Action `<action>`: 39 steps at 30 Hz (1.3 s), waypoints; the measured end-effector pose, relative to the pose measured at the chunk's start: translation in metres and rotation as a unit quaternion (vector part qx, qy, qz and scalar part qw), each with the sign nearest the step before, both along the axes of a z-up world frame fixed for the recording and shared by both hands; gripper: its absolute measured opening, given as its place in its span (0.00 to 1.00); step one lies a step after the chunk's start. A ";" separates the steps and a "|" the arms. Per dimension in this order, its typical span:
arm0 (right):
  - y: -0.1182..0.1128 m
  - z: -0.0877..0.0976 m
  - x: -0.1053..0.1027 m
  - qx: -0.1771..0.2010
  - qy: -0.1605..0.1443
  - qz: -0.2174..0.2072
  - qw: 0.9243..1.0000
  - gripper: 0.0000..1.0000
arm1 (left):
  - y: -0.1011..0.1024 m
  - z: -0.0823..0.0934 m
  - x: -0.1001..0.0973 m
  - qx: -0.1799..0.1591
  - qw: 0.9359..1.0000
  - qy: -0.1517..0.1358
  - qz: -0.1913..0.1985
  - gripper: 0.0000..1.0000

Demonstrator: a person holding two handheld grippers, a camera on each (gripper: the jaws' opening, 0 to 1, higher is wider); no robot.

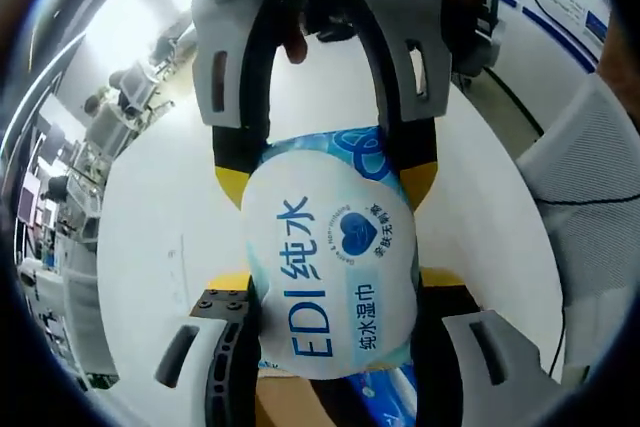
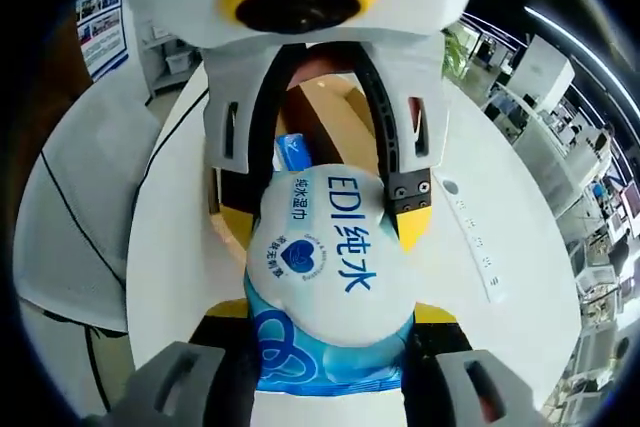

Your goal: Operate the shoe box by opening the lid, removing the specified soft item, and placing it in the target area until the item is outside and the box remains undamaged.

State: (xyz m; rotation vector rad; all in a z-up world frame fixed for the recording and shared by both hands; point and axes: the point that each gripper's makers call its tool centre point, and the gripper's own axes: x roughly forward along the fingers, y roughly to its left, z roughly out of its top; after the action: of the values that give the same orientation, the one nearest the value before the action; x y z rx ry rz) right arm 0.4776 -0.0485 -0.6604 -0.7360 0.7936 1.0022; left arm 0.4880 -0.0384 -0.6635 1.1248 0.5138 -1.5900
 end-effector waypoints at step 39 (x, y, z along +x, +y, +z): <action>0.003 -0.071 0.035 -0.017 0.037 0.059 0.997 0.55 | 0.007 -0.069 0.032 0.020 0.997 0.028 0.067 0.60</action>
State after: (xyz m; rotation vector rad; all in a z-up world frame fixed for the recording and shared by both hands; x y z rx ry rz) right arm 0.5128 -0.0453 -0.7319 -0.7860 0.8407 1.1298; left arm 0.5205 -0.0318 -0.7321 1.0545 0.6483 -1.5034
